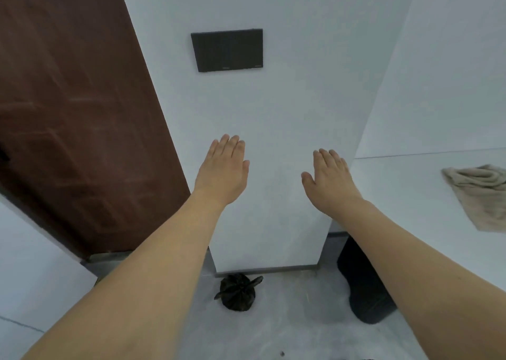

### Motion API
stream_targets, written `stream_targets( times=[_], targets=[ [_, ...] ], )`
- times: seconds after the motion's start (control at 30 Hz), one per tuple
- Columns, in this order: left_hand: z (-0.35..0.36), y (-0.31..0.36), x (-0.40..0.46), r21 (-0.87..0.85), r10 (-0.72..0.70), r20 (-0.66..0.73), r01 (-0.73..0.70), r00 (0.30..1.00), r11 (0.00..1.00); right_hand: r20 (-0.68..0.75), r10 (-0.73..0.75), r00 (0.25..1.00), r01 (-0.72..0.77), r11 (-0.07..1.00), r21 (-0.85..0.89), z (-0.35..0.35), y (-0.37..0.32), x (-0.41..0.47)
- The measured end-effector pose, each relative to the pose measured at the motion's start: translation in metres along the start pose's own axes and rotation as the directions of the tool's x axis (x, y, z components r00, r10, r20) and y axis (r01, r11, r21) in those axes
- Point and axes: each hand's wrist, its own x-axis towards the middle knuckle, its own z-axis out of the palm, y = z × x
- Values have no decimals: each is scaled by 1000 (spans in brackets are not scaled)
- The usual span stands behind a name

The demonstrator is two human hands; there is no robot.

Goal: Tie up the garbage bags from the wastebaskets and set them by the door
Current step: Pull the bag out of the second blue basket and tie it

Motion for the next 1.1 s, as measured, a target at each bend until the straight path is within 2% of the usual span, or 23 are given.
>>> stream_targets(
  times=[0.13,0.3,0.47,0.63,0.8,1.0,1.1],
  targets=[
    [-1,23,12,-74,83,29,-81,996,994,-45,80,996,-80,997,17,-10,22,-22],
    [-6,87,12,-168,209,20,-203,978,965,-114,187,976,-187,982,11,-31,70,-70],
    [-14,187,1,-243,347,-16,-340,938,909,-145,340,929,-341,940,15,-48,144,-142],
    [-20,311,-35,-314,488,11,-461,873,830,-161,489,857,-496,869,2,-62,226,-237],
    [-32,419,-69,-359,636,-22,-600,771,715,-193,641,743,-649,760,25,-78,288,-330],
    [-53,522,-114,-445,787,-86,-730,611,519,-210,833,512,-848,529,30,-92,329,-437],
    [-48,559,-134,-432,849,-126,-799,513,419,-210,880,426,-897,442,32,-91,339,-470]
  ],
)
